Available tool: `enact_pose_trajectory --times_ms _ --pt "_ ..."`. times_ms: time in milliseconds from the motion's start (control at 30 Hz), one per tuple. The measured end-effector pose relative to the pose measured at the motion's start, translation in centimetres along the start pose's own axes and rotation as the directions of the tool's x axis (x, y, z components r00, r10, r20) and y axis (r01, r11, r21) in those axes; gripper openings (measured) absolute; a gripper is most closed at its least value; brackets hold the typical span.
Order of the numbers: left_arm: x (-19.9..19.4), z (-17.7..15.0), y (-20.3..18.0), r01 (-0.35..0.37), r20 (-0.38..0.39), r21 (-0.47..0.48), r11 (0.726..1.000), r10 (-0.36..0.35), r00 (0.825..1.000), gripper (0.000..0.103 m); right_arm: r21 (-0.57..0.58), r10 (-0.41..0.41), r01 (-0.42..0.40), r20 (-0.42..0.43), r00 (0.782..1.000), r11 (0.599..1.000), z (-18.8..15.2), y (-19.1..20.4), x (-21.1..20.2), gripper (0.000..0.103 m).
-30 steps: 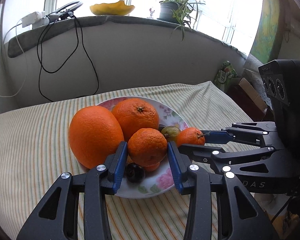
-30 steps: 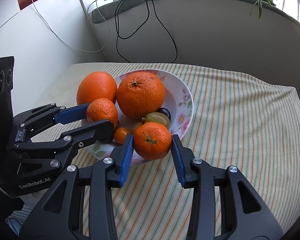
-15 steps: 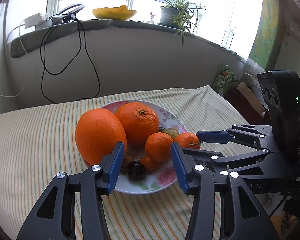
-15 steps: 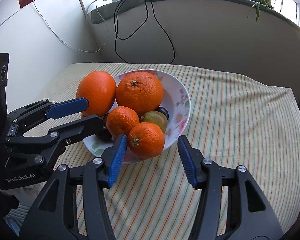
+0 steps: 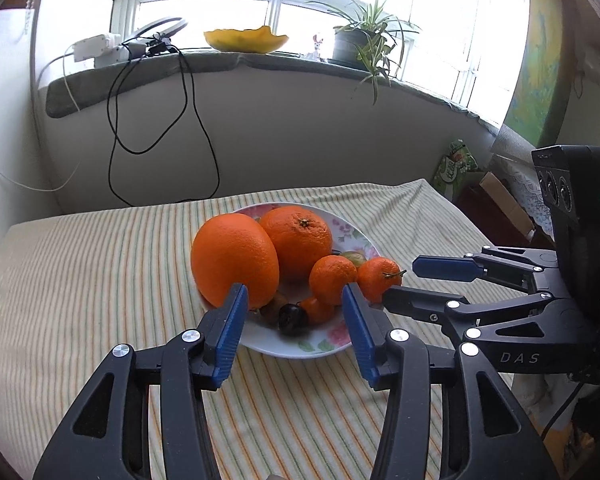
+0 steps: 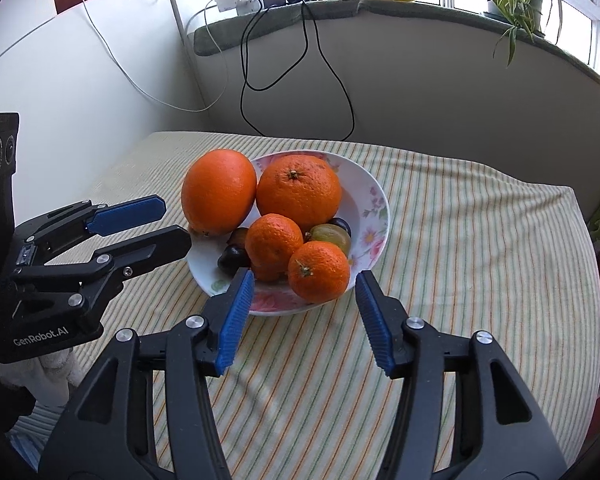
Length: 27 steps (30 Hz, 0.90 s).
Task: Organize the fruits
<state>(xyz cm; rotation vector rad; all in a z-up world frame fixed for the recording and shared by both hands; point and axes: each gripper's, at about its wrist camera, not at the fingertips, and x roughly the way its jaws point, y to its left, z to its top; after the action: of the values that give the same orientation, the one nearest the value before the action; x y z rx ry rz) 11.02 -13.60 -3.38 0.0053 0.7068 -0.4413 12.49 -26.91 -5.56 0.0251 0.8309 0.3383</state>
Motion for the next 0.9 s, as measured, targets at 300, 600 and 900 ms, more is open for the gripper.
enact_pose_trajectory --times_ms 300,600,900 --pt "-2.6 -1.0 0.3 -0.054 0.027 -0.013 0.998 0.054 0.998 0.068 0.010 -0.036 0.035 0.055 0.998 0.999 -0.8 1.3 -2.1 0.070" --pt "-4.1 -1.7 -0.1 -0.133 0.037 -0.024 0.991 0.134 0.990 0.075 0.008 -0.141 0.141 0.120 0.983 0.990 -1.7 3.1 -4.6 0.085" --pt "-4.6 -2.2 -0.1 -0.169 0.034 -0.026 0.985 0.170 0.985 0.081 0.071 -0.232 0.224 0.136 0.963 0.972 -3.4 3.1 -5.8 0.085"
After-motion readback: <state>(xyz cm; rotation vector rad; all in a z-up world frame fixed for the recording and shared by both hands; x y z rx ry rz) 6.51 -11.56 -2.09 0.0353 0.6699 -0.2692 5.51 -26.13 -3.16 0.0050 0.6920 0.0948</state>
